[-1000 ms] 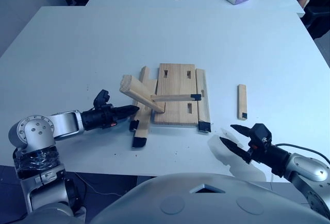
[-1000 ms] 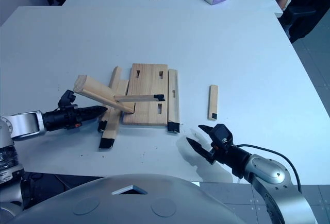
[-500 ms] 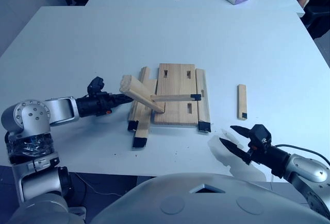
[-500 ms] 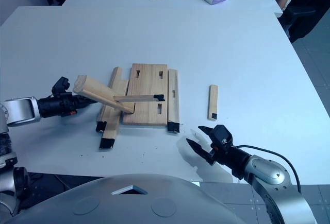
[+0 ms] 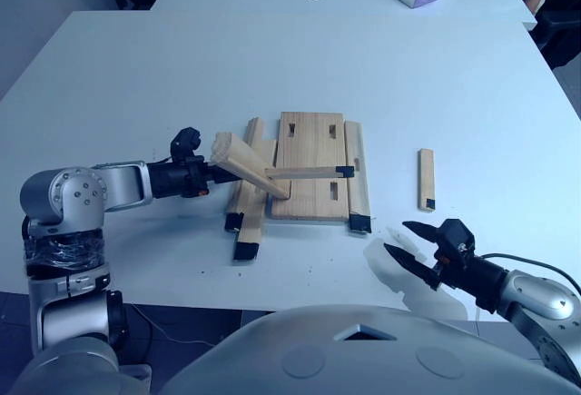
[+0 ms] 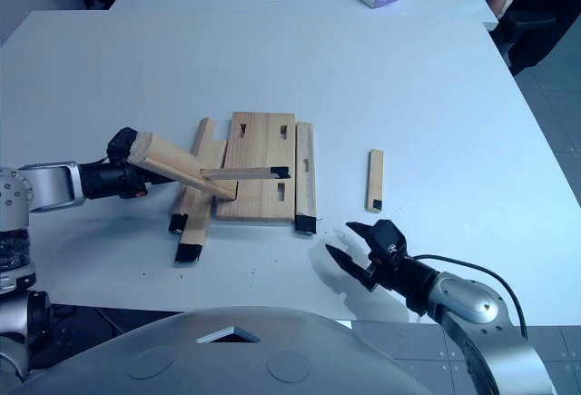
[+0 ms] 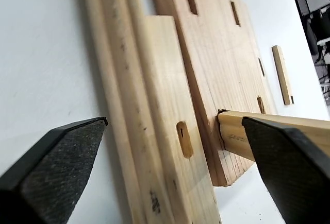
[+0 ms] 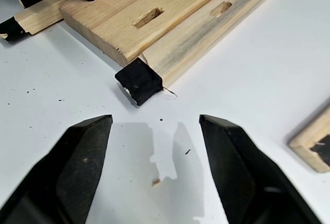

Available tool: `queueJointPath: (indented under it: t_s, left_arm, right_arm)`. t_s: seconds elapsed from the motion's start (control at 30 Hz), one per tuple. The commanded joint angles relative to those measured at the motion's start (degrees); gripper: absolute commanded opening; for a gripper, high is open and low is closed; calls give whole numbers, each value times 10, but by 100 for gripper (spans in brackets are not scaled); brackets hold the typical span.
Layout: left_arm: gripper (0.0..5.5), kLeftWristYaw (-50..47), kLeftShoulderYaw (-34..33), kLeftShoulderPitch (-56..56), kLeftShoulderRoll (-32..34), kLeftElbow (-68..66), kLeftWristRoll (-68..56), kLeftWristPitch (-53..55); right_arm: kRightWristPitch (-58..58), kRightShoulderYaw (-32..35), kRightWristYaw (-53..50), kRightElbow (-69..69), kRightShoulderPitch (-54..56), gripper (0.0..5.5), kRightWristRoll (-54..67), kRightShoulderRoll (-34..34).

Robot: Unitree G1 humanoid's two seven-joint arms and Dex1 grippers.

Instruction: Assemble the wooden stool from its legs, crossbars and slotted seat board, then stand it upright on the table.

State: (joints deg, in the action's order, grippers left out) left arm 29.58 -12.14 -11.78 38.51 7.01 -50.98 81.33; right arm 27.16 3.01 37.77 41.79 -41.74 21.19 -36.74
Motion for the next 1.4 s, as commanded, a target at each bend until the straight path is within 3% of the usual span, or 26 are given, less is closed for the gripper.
queueJointPath:
  t_s: [0.03,0.53,1.1,1.4]
  left_arm:
    - [484,3,27,4,18,9,26,-6]
    - [484,-18,39,16,-5,26,59,54]
    - [220,-26,-23,4,-47,-11,50,110]
    - [204,-37,-64,-4,-63,-52,19,111]
  right_arm:
    - [3,-3,-7,3,1,309,-6,-1]
    - [4,-15,-16,1,7,309,-13,2]
    - [0,-11,-15,-1,2,309,-16,0]
    - [4,-5,-10,2,0,309,-13,-7]
